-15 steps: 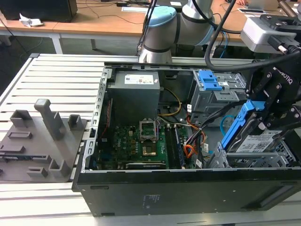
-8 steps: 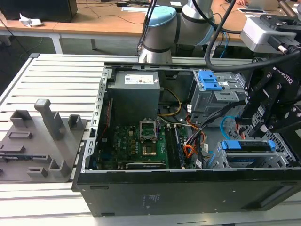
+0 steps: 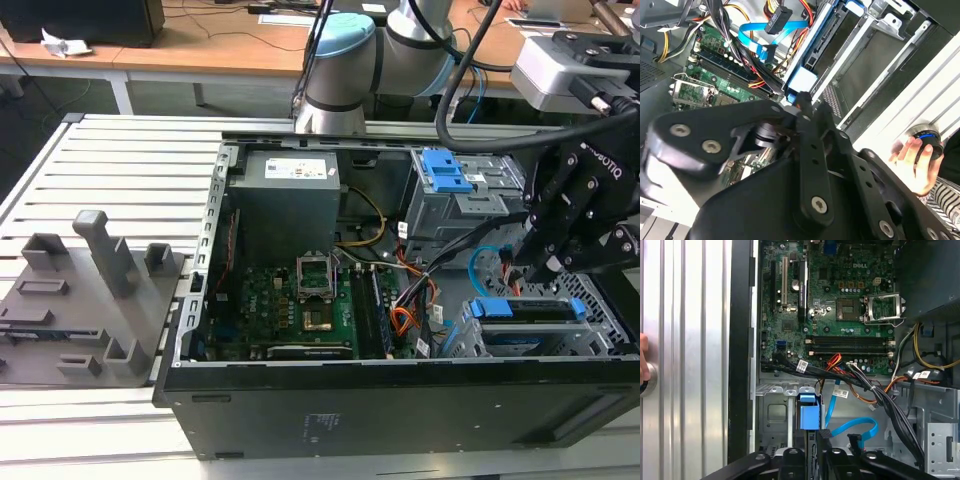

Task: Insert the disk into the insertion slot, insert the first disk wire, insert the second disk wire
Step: 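Insert the disk into the insertion slot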

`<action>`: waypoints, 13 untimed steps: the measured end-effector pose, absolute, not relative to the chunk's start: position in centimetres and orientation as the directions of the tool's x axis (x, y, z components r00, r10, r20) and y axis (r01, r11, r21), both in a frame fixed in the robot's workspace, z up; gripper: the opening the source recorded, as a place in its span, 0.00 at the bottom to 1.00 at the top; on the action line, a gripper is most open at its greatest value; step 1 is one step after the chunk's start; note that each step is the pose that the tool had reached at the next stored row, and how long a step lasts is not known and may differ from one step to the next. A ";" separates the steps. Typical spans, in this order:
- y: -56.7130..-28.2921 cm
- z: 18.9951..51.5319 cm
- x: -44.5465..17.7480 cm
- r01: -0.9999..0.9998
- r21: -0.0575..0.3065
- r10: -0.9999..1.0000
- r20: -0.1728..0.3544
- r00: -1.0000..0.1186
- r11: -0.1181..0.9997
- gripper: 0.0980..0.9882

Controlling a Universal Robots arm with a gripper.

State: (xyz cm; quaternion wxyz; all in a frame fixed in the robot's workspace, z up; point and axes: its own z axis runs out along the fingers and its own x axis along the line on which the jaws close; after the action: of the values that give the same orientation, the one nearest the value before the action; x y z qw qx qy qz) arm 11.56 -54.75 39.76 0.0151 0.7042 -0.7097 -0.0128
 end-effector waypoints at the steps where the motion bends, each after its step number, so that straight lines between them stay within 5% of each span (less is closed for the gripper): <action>1: -54.8 39.8 11.6 -0.999 0.039 -1.000 0.003 -0.008 0.008 0.09; 3: -54.8 39.8 11.6 -0.999 0.039 -1.000 0.003 -0.008 0.008 0.01; 13: -54.6 39.6 12.3 -0.999 0.040 -1.000 0.003 -0.008 0.008 0.01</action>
State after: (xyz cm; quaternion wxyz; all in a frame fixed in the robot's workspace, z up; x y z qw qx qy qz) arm 12.30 -54.59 39.60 0.0152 0.7042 -0.7097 -0.0130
